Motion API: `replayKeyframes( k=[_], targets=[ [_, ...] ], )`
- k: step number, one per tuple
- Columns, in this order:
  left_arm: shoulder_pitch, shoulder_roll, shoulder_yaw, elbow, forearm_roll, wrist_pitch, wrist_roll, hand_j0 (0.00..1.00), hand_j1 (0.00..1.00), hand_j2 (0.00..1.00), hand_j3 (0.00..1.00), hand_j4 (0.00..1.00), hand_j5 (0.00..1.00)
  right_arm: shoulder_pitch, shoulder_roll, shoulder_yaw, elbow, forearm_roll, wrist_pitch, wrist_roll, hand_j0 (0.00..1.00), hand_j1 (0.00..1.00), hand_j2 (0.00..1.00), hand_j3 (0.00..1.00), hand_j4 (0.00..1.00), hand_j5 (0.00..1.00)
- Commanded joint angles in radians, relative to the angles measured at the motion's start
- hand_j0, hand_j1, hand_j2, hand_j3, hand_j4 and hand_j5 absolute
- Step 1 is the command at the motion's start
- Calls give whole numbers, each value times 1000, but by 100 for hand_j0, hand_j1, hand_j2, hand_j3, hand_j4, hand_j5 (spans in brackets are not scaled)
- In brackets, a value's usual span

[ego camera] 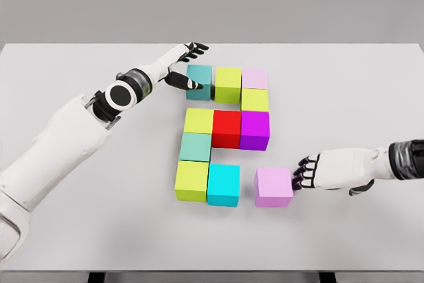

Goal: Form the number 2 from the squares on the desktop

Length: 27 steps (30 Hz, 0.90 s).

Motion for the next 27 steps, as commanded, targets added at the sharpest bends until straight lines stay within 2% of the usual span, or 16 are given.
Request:
replayKeyframes(
  k=[1, 2, 4, 6, 12, 13, 15, 18, 19, 22, 24, 27],
  targets=[
    [0, -1, 0, -3, -1, -1, -2, 88, 88, 88, 88, 88, 88, -2, 2, 6, -1, -4, 2, 0, 100, 100, 100, 100, 100, 100],
    [-2, 2, 0, -15, 1, -4, -3, 88, 88, 88, 88, 88, 88, -2, 2, 4, -1, -4, 2, 0, 100, 100, 100, 100, 100, 100],
    [2, 43, 2, -98, 5, -25, -3, 88, 88, 88, 88, 88, 88, -2, 3, 4, -1, -4, 2, 0, 100, 100, 100, 100, 100, 100],
    [2, 108, 2, -153, 8, -34, -3, 96, 96, 96, 96, 96, 96, -6, 5, 4, -1, -6, 2, 0, 100, 100, 100, 100, 100, 100],
    [-26, 323, -3, -158, -2, -21, -5, 99, 99, 99, 99, 99, 99, -18, 19, 6, -1, -6, 2, 0, 100, 100, 100, 100, 100, 100],
    [-40, 347, -55, -164, -30, -13, -34, 99, 99, 99, 99, 99, 99, -18, 20, 6, -1, -6, 2, 0, 100, 100, 100, 100, 100, 100],
    [-60, 343, -121, -147, -189, 61, -129, 99, 99, 99, 99, 99, 99, -18, 22, 6, -1, -6, 2, 0, 100, 100, 100, 100, 100, 100],
    [-95, 338, -176, -144, -210, 73, -212, 99, 99, 99, 99, 99, 99, -21, 37, 10, -1, -6, 2, 0, 100, 100, 100, 100, 100, 100],
    [-100, 318, -188, -141, -251, 74, -223, 99, 99, 99, 99, 99, 99, -21, 43, 10, -1, -6, 2, 0, 100, 100, 100, 100, 100, 100],
    [-103, 272, -190, -124, -274, 76, -246, 99, 99, 99, 99, 99, 99, -26, 60, 10, -1, -6, 2, 0, 100, 100, 100, 100, 100, 100],
    [-107, 272, -190, -128, -279, 73, -321, 99, 99, 99, 99, 99, 99, -26, 62, 10, -1, -6, 2, 0, 100, 100, 100, 100, 100, 100],
    [-114, 235, -190, -125, -322, 70, -330, 99, 99, 99, 99, 99, 99, -35, 69, 26, -1, -7, 2, 0, 100, 100, 100, 100, 100, 100]
  ],
)
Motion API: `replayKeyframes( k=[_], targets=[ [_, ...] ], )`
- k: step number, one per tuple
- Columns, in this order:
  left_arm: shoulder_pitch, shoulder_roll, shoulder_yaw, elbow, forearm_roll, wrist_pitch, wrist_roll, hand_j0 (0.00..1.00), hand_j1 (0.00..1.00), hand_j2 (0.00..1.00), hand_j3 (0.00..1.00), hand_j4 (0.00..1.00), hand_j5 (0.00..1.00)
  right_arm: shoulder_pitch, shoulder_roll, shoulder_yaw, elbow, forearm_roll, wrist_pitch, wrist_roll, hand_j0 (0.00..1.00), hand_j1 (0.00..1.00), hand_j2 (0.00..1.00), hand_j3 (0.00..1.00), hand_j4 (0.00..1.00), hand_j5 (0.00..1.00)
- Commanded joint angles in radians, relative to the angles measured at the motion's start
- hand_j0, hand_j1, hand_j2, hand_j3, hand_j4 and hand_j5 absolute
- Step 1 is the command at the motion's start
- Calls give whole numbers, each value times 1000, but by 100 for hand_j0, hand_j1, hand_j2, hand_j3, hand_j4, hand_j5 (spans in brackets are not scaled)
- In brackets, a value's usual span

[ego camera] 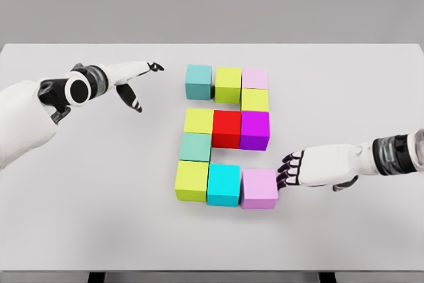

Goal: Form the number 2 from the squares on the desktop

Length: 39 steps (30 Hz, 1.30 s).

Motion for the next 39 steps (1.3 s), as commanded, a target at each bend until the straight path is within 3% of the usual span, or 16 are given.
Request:
replayKeyframes(
  k=[1, 5, 10, 12, 13, 15, 27, 30, 33, 36, 39],
  targets=[
    [0, -29, -2, 2, -31, -1, -33, 99, 99, 99, 99, 99, 99, 0, 6, 9, 0, -4, 2, 0, 100, 100, 100, 100, 100, 100],
    [-3, -104, -1, 63, -74, -3, -37, 99, 99, 99, 99, 99, 99, -11, 10, 14, 0, -5, 2, 0, 100, 100, 100, 100, 100, 100],
    [-2, -122, -1, 71, -74, -6, -37, 99, 99, 99, 99, 99, 99, -54, -16, 2, 6, -4, 2, 0, 100, 100, 100, 100, 100, 100],
    [-2, -124, -2, 71, -74, -6, -37, 99, 99, 99, 99, 99, 99, -58, -26, -52, 53, -4, 2, 0, 100, 100, 100, 100, 100, 100],
    [-3, -124, -1, 71, -74, -6, -37, 99, 99, 99, 99, 99, 99, -58, -26, -124, 104, -5, 2, 0, 100, 100, 100, 100, 100, 100],
    [-2, -132, -2, 70, -74, -7, -37, 99, 99, 99, 99, 99, 99, -58, -26, -153, 152, -48, 2, 0, 100, 100, 100, 100, 100, 100],
    [-3, -144, -1, 56, -72, -7, -53, 99, 99, 99, 99, 99, 99, -52, -14, -208, 152, -113, 2, 0, 100, 100, 100, 100, 100, 100],
    [-12, -142, 1, 60, -69, -1, -51, 99, 99, 99, 99, 99, 99, -26, 9, -330, 153, -122, 2, 0, 100, 100, 100, 100, 100, 100],
    [-38, -78, 21, 51, -27, -12, -50, 100, 100, 100, 100, 100, 100, -26, -16, -360, 153, -163, 2, 0, 100, 100, 100, 100, 100, 100],
    [-38, 143, 22, -134, 148, -69, -50, 100, 100, 100, 100, 100, 100, -21, -45, -393, 153, -165, 2, 0, 100, 100, 100, 100, 100, 100],
    [-37, 160, 22, -131, 156, -69, -50, 100, 100, 100, 100, 100, 100, -12, -89, -463, 161, -193, 2, 0, 100, 100, 100, 100, 100, 100]
  ],
)
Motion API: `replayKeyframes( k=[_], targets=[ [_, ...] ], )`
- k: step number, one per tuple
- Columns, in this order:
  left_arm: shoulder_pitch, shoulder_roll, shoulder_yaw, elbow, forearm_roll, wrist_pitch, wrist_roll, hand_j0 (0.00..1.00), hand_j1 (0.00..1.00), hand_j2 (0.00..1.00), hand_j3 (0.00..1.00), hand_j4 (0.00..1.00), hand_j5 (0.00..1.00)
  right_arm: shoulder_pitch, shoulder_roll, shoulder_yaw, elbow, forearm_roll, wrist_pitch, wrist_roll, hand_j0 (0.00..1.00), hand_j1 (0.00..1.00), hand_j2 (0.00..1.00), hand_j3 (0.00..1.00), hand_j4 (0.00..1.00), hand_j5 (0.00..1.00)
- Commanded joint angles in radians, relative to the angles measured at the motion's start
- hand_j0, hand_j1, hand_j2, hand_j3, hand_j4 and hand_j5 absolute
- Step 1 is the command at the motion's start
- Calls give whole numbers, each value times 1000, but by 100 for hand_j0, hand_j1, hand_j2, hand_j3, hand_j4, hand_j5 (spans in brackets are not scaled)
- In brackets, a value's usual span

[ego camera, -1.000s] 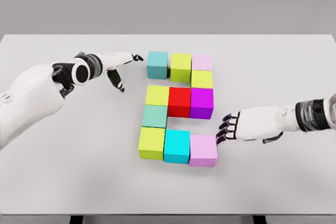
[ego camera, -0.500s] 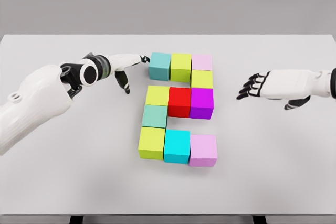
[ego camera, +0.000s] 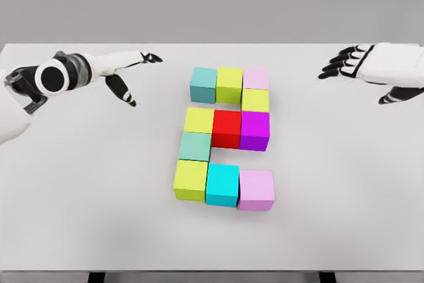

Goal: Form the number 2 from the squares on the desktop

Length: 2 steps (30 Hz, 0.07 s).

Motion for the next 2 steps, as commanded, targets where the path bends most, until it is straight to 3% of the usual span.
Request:
replayKeyframes(
  k=[1, 2],
  targets=[
    [0, 49, 2, -29, 33, -10, 0, 100, 100, 100, 100, 100, 100, 0, -35, -39, 0, -33, 3, 0, 100, 100, 100, 100, 100, 100],
    [0, 49, 2, -28, 33, -10, 2, 100, 100, 100, 100, 100, 100, 2, -41, -39, -3, -40, 3, 0, 100, 100, 100, 100, 100, 100]
  ],
)
